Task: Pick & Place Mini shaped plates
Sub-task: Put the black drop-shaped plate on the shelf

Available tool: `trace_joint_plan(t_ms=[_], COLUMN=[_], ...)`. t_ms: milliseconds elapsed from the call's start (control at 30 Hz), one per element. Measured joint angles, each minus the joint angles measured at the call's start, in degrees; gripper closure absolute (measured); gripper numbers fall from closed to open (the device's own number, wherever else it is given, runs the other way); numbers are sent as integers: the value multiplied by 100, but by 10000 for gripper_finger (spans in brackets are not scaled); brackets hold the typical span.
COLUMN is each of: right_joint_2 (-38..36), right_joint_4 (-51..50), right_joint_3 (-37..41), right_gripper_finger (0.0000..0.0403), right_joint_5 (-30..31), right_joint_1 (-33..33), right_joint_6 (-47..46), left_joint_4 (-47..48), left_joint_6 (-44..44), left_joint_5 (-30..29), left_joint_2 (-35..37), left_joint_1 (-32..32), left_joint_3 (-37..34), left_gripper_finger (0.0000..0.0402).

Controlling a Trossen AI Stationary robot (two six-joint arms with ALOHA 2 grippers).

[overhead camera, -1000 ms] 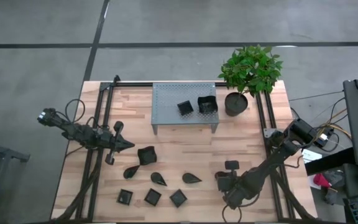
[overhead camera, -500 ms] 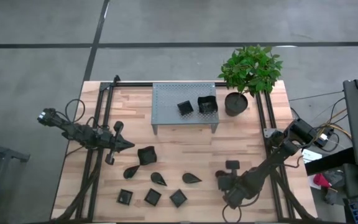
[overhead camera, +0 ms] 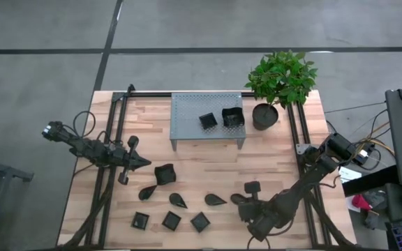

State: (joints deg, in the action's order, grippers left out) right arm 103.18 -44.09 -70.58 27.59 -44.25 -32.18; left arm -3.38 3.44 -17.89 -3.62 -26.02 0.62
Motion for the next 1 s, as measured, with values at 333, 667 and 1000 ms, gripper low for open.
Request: trace_joint_plan(t_ms=[333,667,1000], right_joint_2=[0,-2,-4], right_joint_4=[-251,-252,-198], right_joint_3=[-897,-1540,-2064], right_gripper_finger=[394,394,394], right_joint_5=[2102,2468,2268], right_joint_1=[246,1409,2737], right_joint_6=[2413,4540,6201], left_joint_4=[0,-1,0], left_joint_6=[0,0,0], left_joint_5=[0,0,0], left_joint_2=[0,0,0], left_joint_1=[2,2,0], left_joint_3=[0,0,0], left_gripper_finger=[401,401,401])
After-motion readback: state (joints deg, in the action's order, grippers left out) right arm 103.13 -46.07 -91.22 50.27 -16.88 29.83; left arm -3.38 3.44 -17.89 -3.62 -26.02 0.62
